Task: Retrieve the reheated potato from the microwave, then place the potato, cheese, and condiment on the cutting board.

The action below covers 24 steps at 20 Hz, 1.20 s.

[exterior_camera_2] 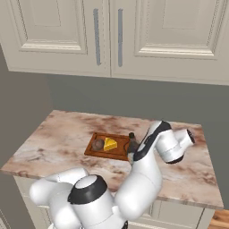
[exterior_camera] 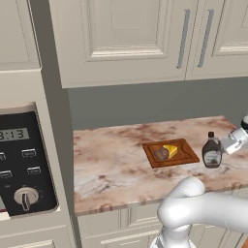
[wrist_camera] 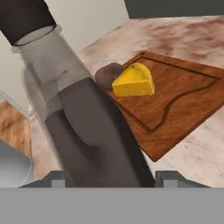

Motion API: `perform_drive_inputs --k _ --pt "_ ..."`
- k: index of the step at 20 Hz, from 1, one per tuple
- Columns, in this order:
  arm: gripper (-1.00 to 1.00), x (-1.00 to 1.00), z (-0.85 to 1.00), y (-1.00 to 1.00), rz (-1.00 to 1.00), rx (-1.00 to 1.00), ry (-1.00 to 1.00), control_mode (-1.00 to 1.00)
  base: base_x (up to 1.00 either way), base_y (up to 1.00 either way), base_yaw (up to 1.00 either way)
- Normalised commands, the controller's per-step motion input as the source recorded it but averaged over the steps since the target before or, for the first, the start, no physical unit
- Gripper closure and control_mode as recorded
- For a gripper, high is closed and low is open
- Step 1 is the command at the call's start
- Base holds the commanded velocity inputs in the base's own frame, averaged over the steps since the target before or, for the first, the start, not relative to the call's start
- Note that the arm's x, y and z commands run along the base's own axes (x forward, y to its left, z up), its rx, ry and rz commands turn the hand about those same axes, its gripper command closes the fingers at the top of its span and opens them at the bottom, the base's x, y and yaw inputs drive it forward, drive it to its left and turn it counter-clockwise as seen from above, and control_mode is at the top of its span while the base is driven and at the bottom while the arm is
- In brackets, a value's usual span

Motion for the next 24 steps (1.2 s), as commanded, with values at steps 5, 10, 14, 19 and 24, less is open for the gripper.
perform_drive_inputs --k 5,10,14,19,24 --pt "1.0 -0.09 0.06 0.04 0.03 0.21 0.13 -1.0 0.0 0.0 0.0" --pt "1.0 -0.12 0.19 0.13 0.07 0.26 0.04 -1.0 0.0 0.0 0.0" --pt "1.0 0.12 0.14 0.28 0.02 0.08 -0.27 -1.0 0.0 0.0 0.0" --pt "1.0 0.32 0.0 0.33 0.0 0.01 -0.24 -1.0 0.0 0.0 0.0" --pt "1.0 0.57 -0.03 0.15 0.0 0.0 -0.02 -1.0 0.0 0.0 0.0"
